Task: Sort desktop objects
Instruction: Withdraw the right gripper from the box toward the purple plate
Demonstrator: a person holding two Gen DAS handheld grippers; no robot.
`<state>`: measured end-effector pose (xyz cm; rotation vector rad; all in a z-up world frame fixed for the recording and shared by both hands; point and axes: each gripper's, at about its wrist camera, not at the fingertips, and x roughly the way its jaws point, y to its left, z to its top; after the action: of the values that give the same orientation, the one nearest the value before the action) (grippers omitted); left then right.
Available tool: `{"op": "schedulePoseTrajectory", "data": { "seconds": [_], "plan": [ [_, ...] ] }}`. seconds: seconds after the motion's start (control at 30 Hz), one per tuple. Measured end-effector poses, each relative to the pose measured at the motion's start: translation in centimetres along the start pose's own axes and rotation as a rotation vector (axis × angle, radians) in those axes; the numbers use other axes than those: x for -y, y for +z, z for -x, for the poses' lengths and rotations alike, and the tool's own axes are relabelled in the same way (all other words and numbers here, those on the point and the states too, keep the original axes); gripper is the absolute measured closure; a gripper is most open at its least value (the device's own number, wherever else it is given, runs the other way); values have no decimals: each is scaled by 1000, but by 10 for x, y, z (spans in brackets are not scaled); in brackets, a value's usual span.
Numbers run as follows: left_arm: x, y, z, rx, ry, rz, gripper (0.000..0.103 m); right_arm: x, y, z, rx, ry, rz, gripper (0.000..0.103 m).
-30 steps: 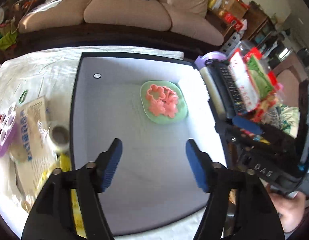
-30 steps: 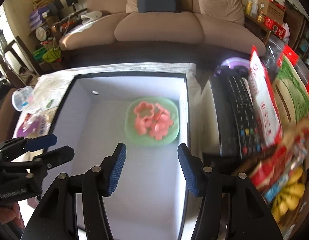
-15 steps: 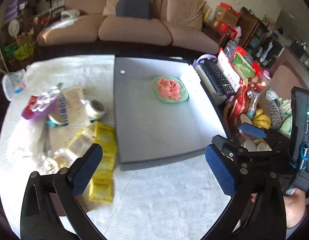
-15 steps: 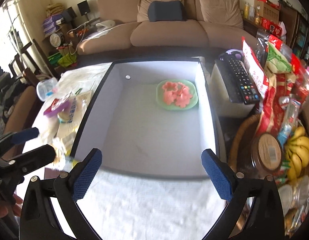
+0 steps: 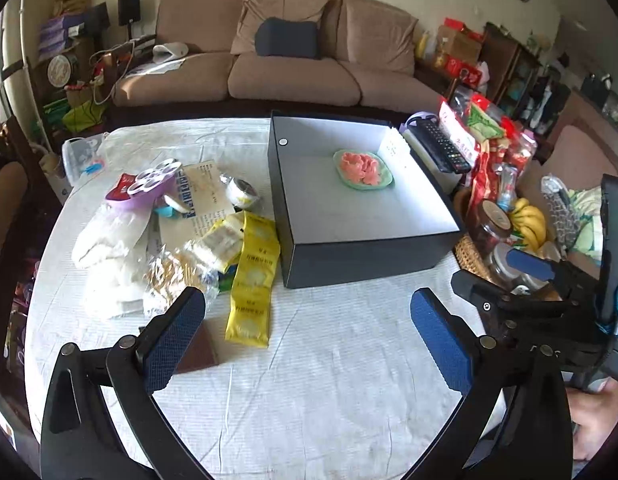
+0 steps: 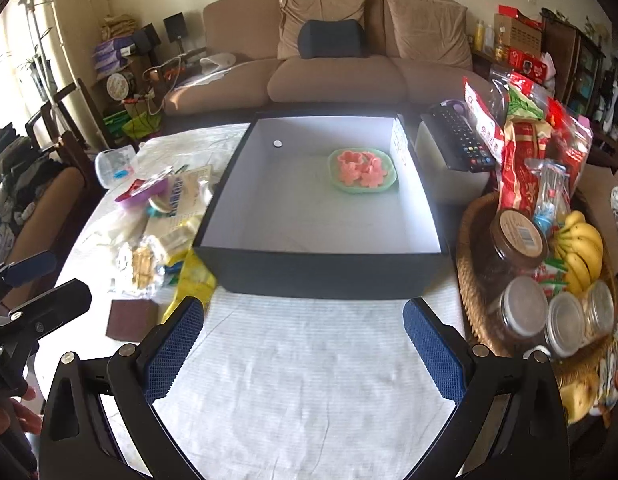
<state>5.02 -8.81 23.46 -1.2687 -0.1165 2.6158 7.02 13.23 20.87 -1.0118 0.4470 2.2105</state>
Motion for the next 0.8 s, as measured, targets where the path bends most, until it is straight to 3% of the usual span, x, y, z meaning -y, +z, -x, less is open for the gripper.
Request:
{"op": "schedulePoseTrajectory", "data": {
  "seconds": [0.3,0.53,0.67,0.8],
  "plan": [
    [-19,-31,27,42,59,-17,0,-43,-30,17,21,71,29,0],
    [-52,-42,33,73,60,0,0,-72,-47,8,38,144,44,0],
    [-93,-51,32,86,17,79,0,-85,-55,-3,43,166,71,0],
    [-147,-71,22,99,30,181,0,-95,-70,-12,50,190,120,0]
  ]
}}
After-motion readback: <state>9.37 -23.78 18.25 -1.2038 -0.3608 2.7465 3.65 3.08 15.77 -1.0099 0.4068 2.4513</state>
